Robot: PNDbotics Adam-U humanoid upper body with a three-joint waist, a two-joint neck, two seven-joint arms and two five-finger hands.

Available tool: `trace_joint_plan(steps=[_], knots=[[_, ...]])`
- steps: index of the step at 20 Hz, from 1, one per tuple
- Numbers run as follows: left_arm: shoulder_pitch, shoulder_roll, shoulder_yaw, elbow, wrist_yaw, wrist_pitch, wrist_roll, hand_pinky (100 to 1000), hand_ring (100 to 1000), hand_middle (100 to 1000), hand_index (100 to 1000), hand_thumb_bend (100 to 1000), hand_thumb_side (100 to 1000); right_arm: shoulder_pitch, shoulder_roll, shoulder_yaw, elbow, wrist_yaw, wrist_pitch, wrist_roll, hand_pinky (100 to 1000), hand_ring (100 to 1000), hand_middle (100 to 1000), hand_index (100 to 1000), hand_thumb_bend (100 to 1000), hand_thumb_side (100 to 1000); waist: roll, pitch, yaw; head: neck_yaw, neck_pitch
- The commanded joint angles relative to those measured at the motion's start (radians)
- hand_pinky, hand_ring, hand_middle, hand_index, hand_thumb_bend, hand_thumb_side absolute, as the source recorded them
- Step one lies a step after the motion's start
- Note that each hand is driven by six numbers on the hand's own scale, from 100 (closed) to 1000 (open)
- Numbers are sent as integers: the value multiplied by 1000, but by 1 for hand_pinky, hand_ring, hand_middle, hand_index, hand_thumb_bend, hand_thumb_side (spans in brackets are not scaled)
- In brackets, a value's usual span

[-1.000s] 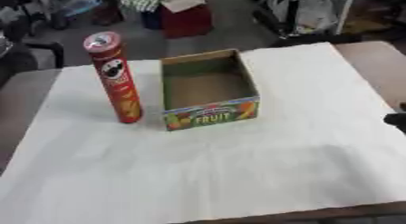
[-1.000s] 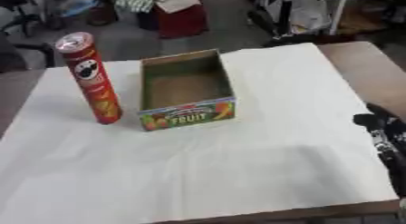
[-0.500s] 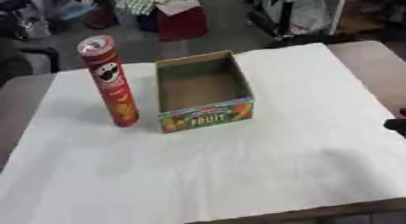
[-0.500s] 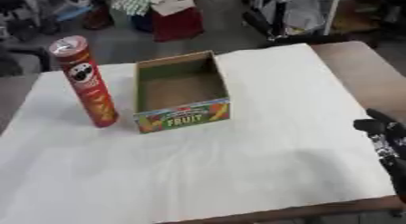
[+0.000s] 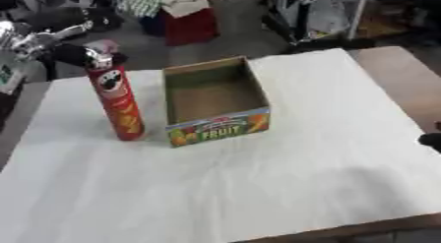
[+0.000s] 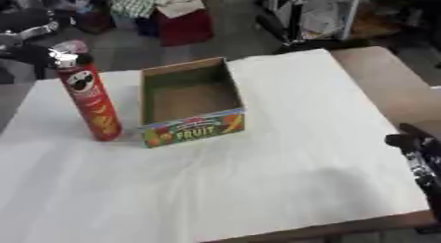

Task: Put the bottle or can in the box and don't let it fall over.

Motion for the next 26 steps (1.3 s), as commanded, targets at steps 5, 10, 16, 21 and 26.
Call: trace_joint_plan(steps=[5,10,16,21,26], knots=[[-32,-1,32,41,-80,4,47,923,885,901,1000,477,934,-15,-12,4,-10,-8,-3,8,987,819,708,888,100,675,-6,-5,-8,8,-14],[-31,-5,32,53,-109,3,43,921,884,900,1000,474,937,-16,-11,4,-10,-8,-2,9,987,819,708,888,100,675,-6,-5,-10,8,-11],[-30,-4,38,66,-126,5,0,918,883,900,1000,475,938,-17,-11,4,-11,-8,-1,10,987,819,708,888,100,674,-4,-5,-10,5,-9],[-29,-6,37,70,-122,1,-16,916,881,894,1000,473,938,-17,-11,4,-11,-7,-1,11,986,819,708,888,100,674,-4,-6,-11,5,-10],[-28,-6,39,70,-112,-2,-22,911,873,887,1000,473,932,-18,-11,4,-12,-8,0,11,986,819,708,888,100,673,-4,-6,-11,4,-13]])
